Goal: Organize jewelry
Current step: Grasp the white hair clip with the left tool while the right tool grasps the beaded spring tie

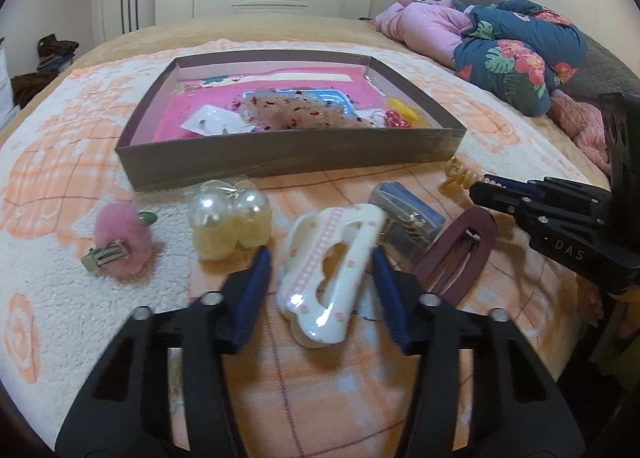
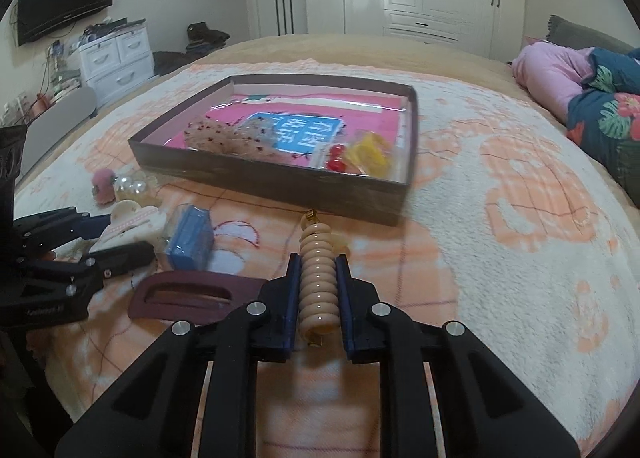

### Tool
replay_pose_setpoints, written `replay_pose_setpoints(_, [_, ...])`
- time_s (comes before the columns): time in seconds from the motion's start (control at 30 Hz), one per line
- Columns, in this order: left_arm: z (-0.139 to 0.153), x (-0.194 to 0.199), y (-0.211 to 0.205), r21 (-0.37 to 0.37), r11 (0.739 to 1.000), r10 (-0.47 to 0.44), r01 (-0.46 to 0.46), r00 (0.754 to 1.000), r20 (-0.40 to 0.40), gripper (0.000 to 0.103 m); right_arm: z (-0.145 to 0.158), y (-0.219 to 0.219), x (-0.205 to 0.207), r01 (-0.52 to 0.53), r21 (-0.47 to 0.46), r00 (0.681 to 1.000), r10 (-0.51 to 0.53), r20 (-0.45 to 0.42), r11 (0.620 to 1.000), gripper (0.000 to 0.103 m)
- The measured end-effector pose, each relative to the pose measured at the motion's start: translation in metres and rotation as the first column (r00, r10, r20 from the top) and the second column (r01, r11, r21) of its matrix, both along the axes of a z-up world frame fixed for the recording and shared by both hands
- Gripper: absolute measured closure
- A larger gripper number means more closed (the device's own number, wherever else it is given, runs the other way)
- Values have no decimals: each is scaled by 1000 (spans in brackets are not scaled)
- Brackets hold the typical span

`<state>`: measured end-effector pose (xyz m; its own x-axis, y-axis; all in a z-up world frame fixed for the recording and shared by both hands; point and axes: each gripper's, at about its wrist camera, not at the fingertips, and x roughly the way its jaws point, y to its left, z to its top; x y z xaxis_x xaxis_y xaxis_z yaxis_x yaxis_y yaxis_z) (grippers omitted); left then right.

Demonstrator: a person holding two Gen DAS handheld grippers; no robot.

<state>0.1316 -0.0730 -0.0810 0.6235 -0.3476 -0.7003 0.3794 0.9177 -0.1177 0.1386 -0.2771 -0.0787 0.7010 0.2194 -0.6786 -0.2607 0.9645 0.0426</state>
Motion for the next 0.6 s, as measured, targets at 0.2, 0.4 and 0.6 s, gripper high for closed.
replay_pose_setpoints(0.2, [4,-8,-8,29,999,-28,27,999,34,71,9,-12,-10,31,7,999,-31,40,1000,86])
replay_pose_setpoints(0.4, [12,-15,-4,-1,1000,-30,30,999,45,71,17,-12,-20,23,16,997,-24,68,1000,86])
replay_pose_setpoints(0.6, [27,-20,8,-36,999,-6,8,998,64,71,27,-4,-28,-6,35,996,3,87,999,86])
